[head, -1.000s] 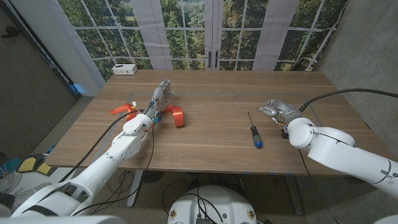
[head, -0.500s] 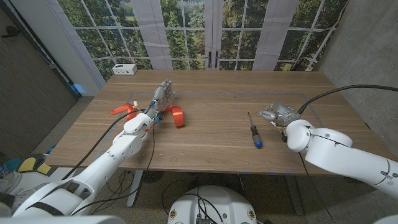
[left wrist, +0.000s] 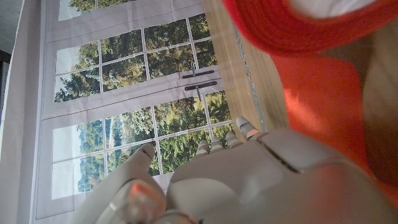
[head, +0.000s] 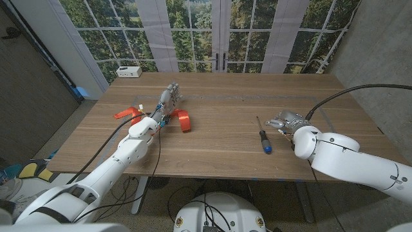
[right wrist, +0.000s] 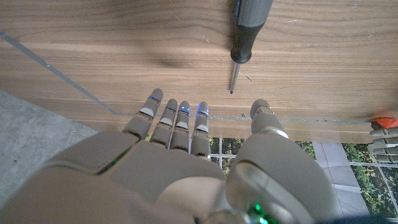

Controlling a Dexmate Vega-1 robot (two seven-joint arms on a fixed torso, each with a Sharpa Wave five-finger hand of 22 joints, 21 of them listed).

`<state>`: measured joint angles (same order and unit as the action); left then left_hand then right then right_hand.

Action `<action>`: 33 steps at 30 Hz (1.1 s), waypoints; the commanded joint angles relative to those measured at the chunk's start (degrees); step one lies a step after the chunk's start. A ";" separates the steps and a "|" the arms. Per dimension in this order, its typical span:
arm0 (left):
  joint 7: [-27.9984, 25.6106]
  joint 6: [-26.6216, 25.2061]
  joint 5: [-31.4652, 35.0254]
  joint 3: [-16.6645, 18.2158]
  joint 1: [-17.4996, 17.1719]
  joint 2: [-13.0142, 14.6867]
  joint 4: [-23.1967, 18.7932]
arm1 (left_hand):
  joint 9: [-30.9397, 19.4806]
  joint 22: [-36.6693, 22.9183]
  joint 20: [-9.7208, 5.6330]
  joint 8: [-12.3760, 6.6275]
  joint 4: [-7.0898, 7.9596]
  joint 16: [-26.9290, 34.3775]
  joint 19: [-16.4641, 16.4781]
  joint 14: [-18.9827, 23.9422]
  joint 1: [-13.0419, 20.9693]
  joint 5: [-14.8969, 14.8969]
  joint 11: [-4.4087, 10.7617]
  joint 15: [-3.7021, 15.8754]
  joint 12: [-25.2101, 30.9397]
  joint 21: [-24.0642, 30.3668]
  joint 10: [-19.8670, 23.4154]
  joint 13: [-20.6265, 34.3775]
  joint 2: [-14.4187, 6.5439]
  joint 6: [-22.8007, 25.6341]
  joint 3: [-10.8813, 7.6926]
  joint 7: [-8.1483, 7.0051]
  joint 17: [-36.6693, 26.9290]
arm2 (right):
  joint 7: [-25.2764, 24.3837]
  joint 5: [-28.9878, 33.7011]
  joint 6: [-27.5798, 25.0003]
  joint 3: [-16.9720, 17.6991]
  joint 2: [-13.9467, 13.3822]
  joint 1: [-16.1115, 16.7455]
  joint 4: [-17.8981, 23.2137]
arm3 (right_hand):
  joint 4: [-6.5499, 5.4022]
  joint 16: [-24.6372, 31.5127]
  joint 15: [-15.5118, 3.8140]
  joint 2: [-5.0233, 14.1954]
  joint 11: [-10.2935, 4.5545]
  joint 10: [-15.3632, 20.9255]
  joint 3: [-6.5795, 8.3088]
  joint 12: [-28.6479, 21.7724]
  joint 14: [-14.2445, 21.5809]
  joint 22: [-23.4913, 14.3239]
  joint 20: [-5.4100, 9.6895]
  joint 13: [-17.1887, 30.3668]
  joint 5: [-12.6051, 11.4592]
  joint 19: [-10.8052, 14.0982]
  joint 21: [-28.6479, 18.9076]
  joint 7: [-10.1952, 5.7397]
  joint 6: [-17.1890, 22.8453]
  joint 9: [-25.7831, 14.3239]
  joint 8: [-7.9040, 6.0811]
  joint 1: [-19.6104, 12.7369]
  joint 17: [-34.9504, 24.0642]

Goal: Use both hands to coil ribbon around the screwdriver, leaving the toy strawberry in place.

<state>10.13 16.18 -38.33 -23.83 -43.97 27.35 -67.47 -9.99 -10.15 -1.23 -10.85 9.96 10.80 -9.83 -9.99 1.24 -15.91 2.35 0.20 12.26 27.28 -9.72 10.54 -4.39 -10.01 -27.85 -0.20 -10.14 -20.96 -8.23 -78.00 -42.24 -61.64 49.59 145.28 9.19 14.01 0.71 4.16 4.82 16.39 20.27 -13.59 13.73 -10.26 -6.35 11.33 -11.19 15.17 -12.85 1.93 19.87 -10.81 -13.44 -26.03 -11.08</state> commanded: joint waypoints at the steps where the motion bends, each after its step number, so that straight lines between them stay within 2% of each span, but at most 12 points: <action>1: 0.78 0.04 -0.08 -0.19 0.80 -0.42 1.24 | -0.11 -0.14 0.24 0.23 -0.29 -0.09 -5.69 -11.05 0.46 -0.34 -0.37 -0.29 -0.33 -0.23 -11.13 0.08 -4.17 -10.27 0.16 0.36 -0.08 | -2.71 -4.06 -1.99 -4.82 -0.44 -3.88 0.43 | 0.07 0.27 0.11 -0.41 -0.08 0.30 -0.20 -0.46 0.56 -0.20 0.16 0.30 -0.06 0.46 -0.29 0.05 0.75 -0.30 -0.02 -0.33 -0.11; 6: 0.97 0.19 0.03 -0.28 1.14 -0.66 1.82 | -0.11 -0.14 0.23 0.24 -0.28 -0.10 -5.68 -11.06 0.46 -0.36 -0.38 -0.26 -0.37 -0.32 -11.17 0.08 -4.18 -10.26 0.19 0.38 -0.08 | -7.54 -9.42 -1.99 -8.15 -1.56 -7.07 0.65 | 0.20 0.25 -0.12 -0.57 -0.24 0.51 -0.18 -0.44 0.79 -0.21 0.17 0.31 -0.15 0.60 -0.28 0.14 1.05 -0.31 -0.04 -0.68 -0.09; 9: 1.40 0.21 -0.14 -0.30 1.33 -0.79 2.13 | -0.11 -0.15 0.24 0.23 -0.28 -0.10 -5.65 -11.06 0.45 -0.37 -0.35 -0.27 -0.37 -0.36 -11.15 0.09 -4.18 -10.23 0.20 0.41 -0.08 | -12.23 -15.61 -1.99 -10.19 -2.12 -9.58 0.42 | 0.36 0.24 -0.21 -0.73 -0.40 0.91 -0.11 -0.50 1.07 -0.20 0.19 0.33 -0.26 0.83 -0.32 0.13 1.37 -0.32 -0.08 -1.12 -0.05; 12: 1.47 0.37 -0.06 -0.37 1.49 -0.96 2.48 | -0.11 -0.15 0.26 0.25 -0.27 -0.12 -5.69 -11.12 0.45 -0.38 -0.41 -0.29 -0.40 -0.44 -11.19 0.09 -4.19 -10.27 0.22 0.43 -0.09 | -18.09 -22.83 -1.99 -13.18 -2.77 -12.91 -0.06 | 0.57 0.42 -0.36 -1.14 0.00 1.11 -0.04 -0.34 2.17 -0.21 1.24 0.37 -0.44 2.19 -0.70 0.20 1.37 -0.35 0.15 -2.06 -0.01; 16: 1.93 0.34 0.00 -0.48 1.67 -0.89 2.72 | -0.11 -0.15 0.23 0.25 -0.26 -0.12 -5.62 -11.09 0.45 -0.40 -0.45 -0.28 -0.39 -0.49 -11.11 0.09 -4.21 -10.25 0.23 0.42 -0.09 | -27.84 -35.95 -1.99 -17.92 -3.04 -18.93 -1.52 | 0.47 0.73 -0.58 -1.20 0.03 1.11 -0.06 -0.18 3.21 -0.24 1.39 0.40 -0.53 2.88 -0.88 0.24 1.25 -0.37 0.34 -2.48 -0.10; 18: 1.77 0.37 -0.26 -0.32 1.54 -1.06 2.70 | -0.11 -0.15 0.23 0.25 -0.26 -0.13 -5.63 -11.13 0.45 -0.40 -0.43 -0.29 -0.41 -0.53 -11.15 0.09 -4.21 -10.25 0.24 0.44 -0.09 | -33.70 -42.88 -1.99 -23.12 -2.92 -24.15 -2.67 | 0.46 0.71 -0.63 -1.26 -0.16 0.93 -0.08 -0.06 3.23 -0.25 1.37 0.41 -0.55 2.90 -0.85 0.26 0.94 -0.38 0.50 -2.59 -0.12; 21: 2.13 0.30 -0.28 -0.39 1.57 -0.96 2.76 | -0.11 -0.16 0.23 0.26 -0.26 -0.13 -5.61 -11.11 0.45 -0.42 -0.44 -0.30 -0.42 -0.57 -11.13 0.09 -4.22 -10.26 0.25 0.44 -0.09 | -41.89 -54.36 -1.99 -28.13 -2.14 -29.93 -5.31 | 0.37 0.71 -0.88 -1.36 -0.38 0.68 -0.17 0.12 3.32 -0.26 1.37 0.43 -0.58 2.89 -0.80 0.16 0.67 -0.39 0.67 -2.68 -0.18; 25: 1.81 0.28 -0.20 -0.26 1.28 -0.73 2.33 | -0.11 -0.16 0.17 0.26 -0.25 -0.13 -5.57 -11.10 0.45 -0.44 -0.42 -0.28 -0.47 -0.65 -11.20 0.09 -4.23 -10.27 0.27 0.43 -0.09 | -43.03 -58.07 -1.99 -33.25 -1.74 -34.86 -6.16 | 0.17 0.63 -0.95 -1.59 -0.66 0.30 -0.41 0.35 3.17 -0.27 1.14 0.44 -0.58 2.51 -0.60 0.24 0.47 -0.41 0.81 -2.53 -0.28; 30: 1.73 0.06 -0.31 -0.13 1.04 -0.43 1.82 | -0.12 -0.17 0.15 0.27 -0.25 -0.14 -5.55 -11.12 0.46 -0.46 -0.44 -0.29 -0.47 -0.75 -11.15 0.10 -4.25 -10.29 0.30 0.40 -0.09 | -43.03 -59.09 -1.99 -30.50 -1.73 -32.75 -6.04 | -0.39 0.46 -0.96 -2.31 -0.56 0.29 -1.16 0.49 2.79 -0.30 0.92 0.49 -0.53 1.97 -0.30 0.26 0.75 -0.44 0.81 -1.61 -0.50; 31: 1.68 -0.01 -0.17 -0.16 1.03 -0.27 1.63 | -0.12 -0.17 0.14 0.28 -0.25 -0.15 -5.55 -11.14 0.46 -0.46 -0.37 -0.28 -0.49 -0.78 -11.21 0.10 -4.25 -10.29 0.30 0.43 -0.09 | -43.03 -59.45 -1.99 -32.18 -1.52 -34.31 -5.89 | -0.69 0.43 -0.92 -2.68 -0.57 0.45 -1.59 0.49 2.76 -0.31 0.84 0.53 -0.53 1.88 -0.21 0.56 1.71 -0.47 0.49 -1.06 -0.60; 32: 1.80 0.03 -0.27 -0.14 1.05 -0.32 1.70 | -0.12 -0.17 0.17 0.28 -0.25 -0.14 -5.57 -11.12 0.46 -0.46 -0.39 -0.28 -0.49 -0.80 -11.20 0.10 -4.25 -10.29 0.31 0.48 -0.09 | -43.03 -59.78 -1.99 -31.93 -1.48 -34.19 -5.87 | -1.05 0.50 -0.87 -3.12 -0.35 1.22 -2.18 0.32 3.05 -0.33 0.80 0.59 -0.63 1.82 -0.11 1.01 3.69 -0.55 -0.16 -0.39 -0.75; 33: 1.82 0.15 -0.26 -0.13 1.03 -0.35 1.72 | -0.12 -0.17 0.15 0.28 -0.25 -0.14 -5.54 -11.12 0.46 -0.47 -0.39 -0.28 -0.49 -0.80 -11.20 0.10 -4.25 -10.29 0.31 0.45 -0.09 | -42.78 -59.50 -1.99 -29.59 -1.38 -32.15 -5.70 | -1.31 0.65 -0.84 -3.35 0.01 2.21 -2.68 0.12 3.59 -0.36 0.76 0.65 -0.83 1.89 -0.06 1.37 6.38 -0.64 -1.05 0.02 -0.88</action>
<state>11.82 16.47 -38.47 -24.15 -42.61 26.63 -65.18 -9.99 -10.15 -1.23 -10.58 9.73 10.80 -9.83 -9.99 1.24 -16.12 2.35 0.20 12.04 26.79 -9.72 10.53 -4.38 -10.01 -27.61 -0.20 -10.14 -56.96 -51.81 -79.90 -68.29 -63.72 22.44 140.83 8.32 14.42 0.00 1.57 4.38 16.81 18.52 -13.12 16.49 -10.26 -5.34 11.62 -11.48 17.00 -13.25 2.75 22.26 -11.07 -13.03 -26.93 -11.57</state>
